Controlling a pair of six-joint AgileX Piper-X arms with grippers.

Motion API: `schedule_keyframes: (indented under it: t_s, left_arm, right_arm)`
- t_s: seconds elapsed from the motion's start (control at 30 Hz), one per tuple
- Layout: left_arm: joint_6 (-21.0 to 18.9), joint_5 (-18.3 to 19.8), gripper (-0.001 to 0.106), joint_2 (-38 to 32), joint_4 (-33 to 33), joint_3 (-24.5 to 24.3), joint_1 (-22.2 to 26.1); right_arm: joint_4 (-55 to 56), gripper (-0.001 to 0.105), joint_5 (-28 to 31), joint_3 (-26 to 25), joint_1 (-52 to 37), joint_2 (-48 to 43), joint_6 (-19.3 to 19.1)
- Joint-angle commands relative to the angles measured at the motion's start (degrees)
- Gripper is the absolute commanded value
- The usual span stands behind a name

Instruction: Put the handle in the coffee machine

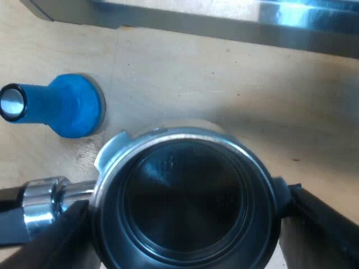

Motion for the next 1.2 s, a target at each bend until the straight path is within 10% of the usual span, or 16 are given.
schedule_keyframes:
  t_s: [0.03, 0.47, 0.73, 1.2]
  left_arm:
    - [0.55, 0.77, 0.000, -0.29, 0.33, -0.23, -0.39]
    - [0.55, 1.16, 0.000, -0.29, 0.33, -0.23, -0.39]
    - [0.55, 1.16, 0.000, -0.29, 0.33, -0.23, -0.39]
    - [-0.32, 1.16, 0.000, -3.10, 2.15, -0.23, -0.39]
  right_arm:
    - [-1.20, 0.000, -1.11, -0.87, -0.09, -0.95, -1.43]
    - [-1.20, 0.009, -4.40, -0.87, -0.09, -0.95, -1.72]
    - [-1.20, 0.085, -5.43, -0.87, -0.09, -0.95, -4.55]
    - [-1.20, 0.086, 2.43, -0.87, -0.09, -2.82, -7.68]
